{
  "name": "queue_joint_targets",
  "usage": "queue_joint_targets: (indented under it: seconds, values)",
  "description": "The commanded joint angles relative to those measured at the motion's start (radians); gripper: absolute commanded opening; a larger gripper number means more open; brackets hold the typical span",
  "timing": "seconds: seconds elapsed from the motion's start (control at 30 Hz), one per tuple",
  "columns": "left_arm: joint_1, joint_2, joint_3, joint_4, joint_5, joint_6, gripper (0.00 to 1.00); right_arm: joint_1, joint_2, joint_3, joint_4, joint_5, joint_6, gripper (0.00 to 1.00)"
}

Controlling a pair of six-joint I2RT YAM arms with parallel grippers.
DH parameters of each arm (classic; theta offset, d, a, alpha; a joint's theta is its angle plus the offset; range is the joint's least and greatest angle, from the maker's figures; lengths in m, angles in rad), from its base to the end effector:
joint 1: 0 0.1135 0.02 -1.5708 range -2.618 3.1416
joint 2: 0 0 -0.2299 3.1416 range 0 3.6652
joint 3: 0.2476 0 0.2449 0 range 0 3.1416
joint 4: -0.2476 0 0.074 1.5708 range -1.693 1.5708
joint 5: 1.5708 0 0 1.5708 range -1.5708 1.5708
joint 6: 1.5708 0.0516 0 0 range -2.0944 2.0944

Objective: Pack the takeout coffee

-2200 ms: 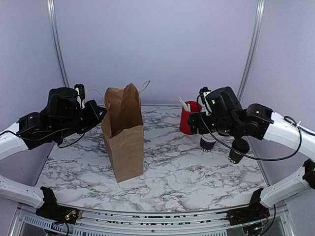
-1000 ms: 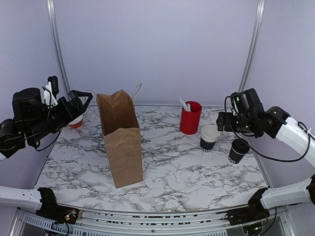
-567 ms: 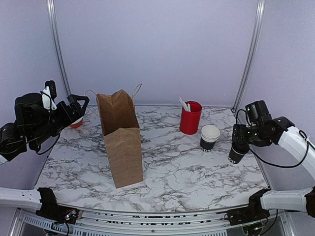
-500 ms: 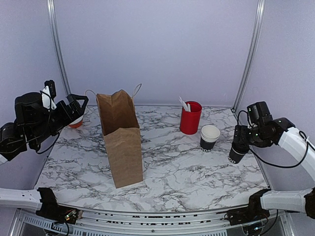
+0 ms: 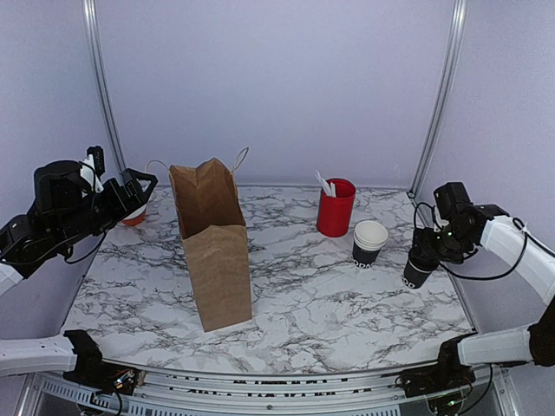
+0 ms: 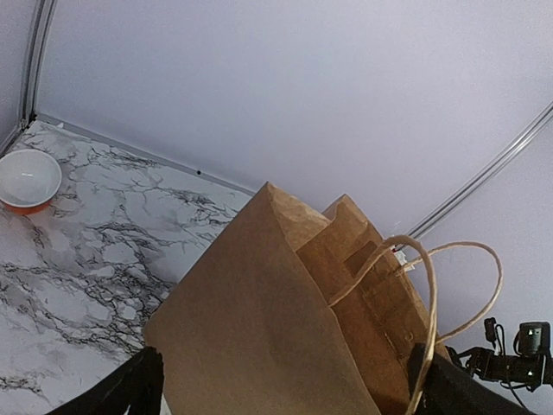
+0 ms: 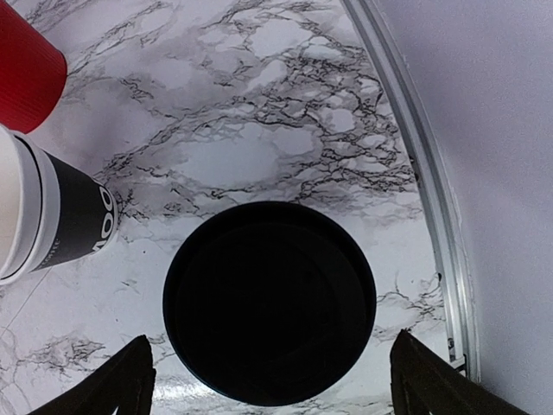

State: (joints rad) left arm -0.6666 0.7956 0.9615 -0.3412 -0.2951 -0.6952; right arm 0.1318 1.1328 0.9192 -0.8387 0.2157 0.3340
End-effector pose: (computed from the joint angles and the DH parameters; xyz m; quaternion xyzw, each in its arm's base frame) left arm 0.1703 -0.1149 0.3546 -0.1053 0.7565 -0.3125 0.5647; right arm 0.2284 0.0191 0.2220 0.1244 0.9533 -0.0424 0.2720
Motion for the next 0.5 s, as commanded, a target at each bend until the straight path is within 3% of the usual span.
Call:
queue_joint_targets:
  seconds: [0.0, 0.47]
  values:
    - [0.022, -0.015, -0.01, 0.019, 0.054, 0.003, 0.99, -0.011, 0.012, 0.011, 0.01, -0.028, -0.019, 0.91]
    - [0.039, -0.016, -0.01, 0.02, 0.077, 0.009, 0.99, -0.061, 0.055, -0.011, 0.052, -0.083, -0.039, 0.82]
